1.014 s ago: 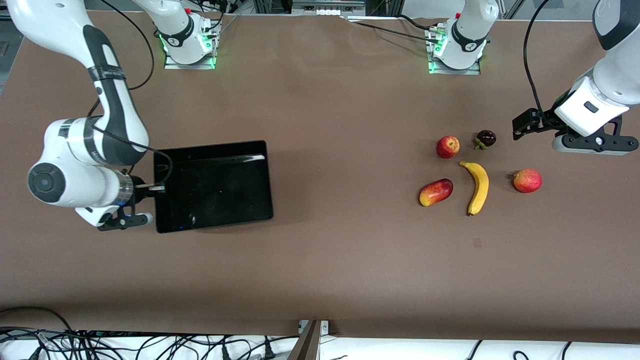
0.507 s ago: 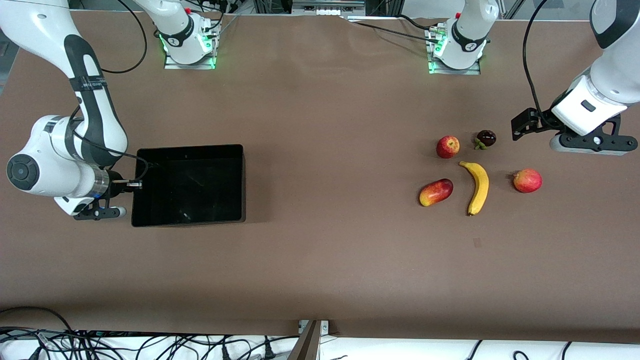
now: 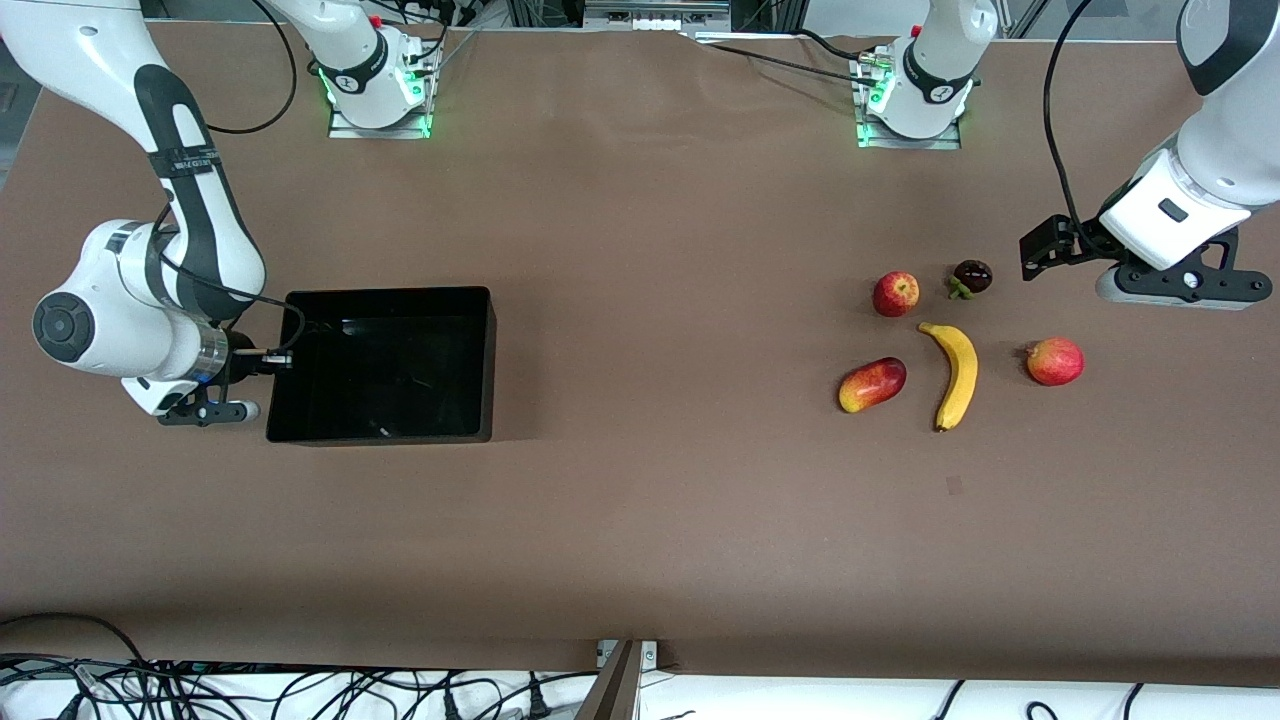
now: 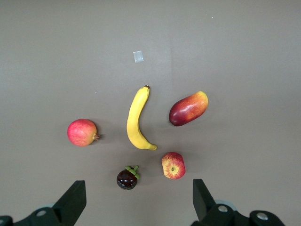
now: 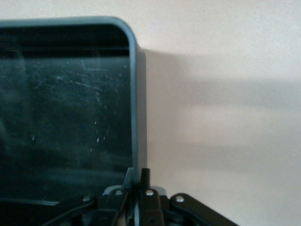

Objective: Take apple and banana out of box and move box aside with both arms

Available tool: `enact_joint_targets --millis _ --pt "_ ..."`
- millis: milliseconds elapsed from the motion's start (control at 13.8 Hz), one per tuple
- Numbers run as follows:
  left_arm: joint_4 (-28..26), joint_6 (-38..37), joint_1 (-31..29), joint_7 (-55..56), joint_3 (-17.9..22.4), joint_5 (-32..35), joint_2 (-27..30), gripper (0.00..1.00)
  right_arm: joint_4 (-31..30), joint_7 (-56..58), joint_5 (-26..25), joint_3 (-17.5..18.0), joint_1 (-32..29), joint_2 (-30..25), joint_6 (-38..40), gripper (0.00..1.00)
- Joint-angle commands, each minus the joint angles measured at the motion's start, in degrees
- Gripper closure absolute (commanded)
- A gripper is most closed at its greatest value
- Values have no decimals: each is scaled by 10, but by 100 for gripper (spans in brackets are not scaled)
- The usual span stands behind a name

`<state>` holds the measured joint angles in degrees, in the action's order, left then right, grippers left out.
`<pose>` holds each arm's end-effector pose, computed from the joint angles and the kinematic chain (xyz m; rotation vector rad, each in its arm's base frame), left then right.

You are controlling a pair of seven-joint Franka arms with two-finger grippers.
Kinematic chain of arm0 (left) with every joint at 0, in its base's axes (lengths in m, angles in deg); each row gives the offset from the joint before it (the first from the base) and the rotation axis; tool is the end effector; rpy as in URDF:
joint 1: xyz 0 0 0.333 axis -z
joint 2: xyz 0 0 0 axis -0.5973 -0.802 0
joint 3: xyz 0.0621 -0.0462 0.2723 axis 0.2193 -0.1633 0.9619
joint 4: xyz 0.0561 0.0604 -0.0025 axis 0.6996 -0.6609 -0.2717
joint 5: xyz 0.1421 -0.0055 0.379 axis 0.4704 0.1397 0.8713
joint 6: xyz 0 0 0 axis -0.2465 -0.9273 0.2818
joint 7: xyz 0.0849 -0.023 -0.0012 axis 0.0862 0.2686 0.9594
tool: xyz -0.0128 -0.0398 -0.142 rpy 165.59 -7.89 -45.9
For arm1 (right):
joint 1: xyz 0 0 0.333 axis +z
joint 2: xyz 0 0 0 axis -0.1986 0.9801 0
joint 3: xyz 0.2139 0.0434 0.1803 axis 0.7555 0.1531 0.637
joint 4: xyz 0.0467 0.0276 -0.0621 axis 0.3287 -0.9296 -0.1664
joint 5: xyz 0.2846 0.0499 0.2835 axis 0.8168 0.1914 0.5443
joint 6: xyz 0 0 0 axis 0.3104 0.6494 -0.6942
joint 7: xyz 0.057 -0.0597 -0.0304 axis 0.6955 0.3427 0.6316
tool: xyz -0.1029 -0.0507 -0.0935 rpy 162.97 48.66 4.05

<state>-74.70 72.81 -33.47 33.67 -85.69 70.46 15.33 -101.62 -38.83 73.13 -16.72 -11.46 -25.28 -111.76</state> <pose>0.5705 -0.0491 0.4874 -3.1070 0.1031 0.0454 0.6007 -0.0377 0.1813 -3.0634 -0.0699 0.2412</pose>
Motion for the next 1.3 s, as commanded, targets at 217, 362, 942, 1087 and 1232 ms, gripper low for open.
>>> enact_joint_targets --millis 217,362,942,1087,1232 --pt "16 -8 0 4 -3 14 -8 0 65 11 -3 28 -2 -50 59 0" --pt "15 -9 0 5 -2 14 -8 0 138 10 -5 30 8 -50 128 0" --pt "15 -10 0 4 -2 14 -8 0 168 -83 -15 56 22 -193 323 0" --pt "15 -10 0 5 -3 15 -8 0 138 -83 -16 56 22 -234 326 0" --pt "15 -10 0 5 -3 15 -9 0 125 -80 -28 57 22 -254 328 0"
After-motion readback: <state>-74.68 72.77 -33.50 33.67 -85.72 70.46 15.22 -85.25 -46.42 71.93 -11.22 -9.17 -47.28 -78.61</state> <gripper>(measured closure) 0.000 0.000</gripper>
